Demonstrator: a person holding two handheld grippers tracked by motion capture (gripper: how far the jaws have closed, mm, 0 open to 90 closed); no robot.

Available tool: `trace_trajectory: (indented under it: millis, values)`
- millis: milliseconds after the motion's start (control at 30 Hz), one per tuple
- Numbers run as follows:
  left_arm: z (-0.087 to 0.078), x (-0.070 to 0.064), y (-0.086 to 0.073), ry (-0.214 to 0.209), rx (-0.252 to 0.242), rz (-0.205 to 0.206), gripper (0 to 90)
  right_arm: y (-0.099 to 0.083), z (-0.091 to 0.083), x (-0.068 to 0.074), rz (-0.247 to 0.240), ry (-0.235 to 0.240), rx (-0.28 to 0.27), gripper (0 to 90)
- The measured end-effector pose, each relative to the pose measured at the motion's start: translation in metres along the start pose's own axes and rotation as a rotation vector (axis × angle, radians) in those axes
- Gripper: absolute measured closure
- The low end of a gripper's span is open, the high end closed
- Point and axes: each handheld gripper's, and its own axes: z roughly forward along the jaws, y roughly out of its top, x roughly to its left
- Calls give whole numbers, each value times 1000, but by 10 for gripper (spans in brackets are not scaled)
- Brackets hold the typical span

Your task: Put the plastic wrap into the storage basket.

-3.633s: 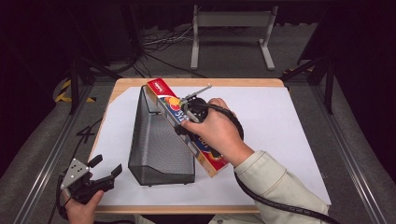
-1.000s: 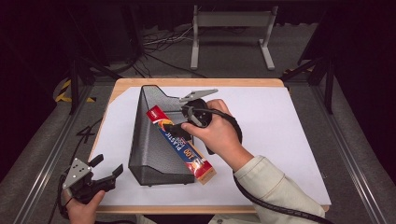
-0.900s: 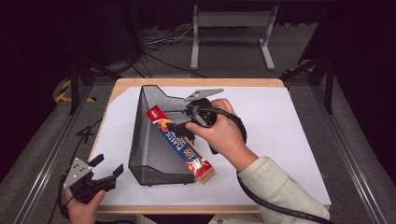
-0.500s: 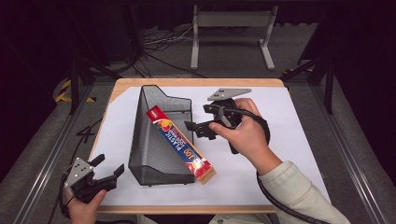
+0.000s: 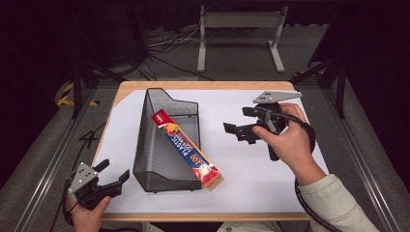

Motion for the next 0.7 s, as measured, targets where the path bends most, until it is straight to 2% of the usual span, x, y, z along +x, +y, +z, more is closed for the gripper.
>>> trace_trajectory:
  millis: [133,300,333,567,700]
  values:
    - [0,0,0,0,2,-3,174,-9,-16,-18,21,-34,-9,134]
    - [0,0,0,1,3,0,174,-19,-30,-37,1,-46,-21,134]
    - [0,0,0,1,2,0,174,-19,-30,-37,1,-46,-21,134]
    - [0,0,0,2,7,3,174,-40,-48,-62,-8,-73,-61,124]
    - [0,0,0,2,8,6,174,-51,-54,-70,-14,-88,-71,120]
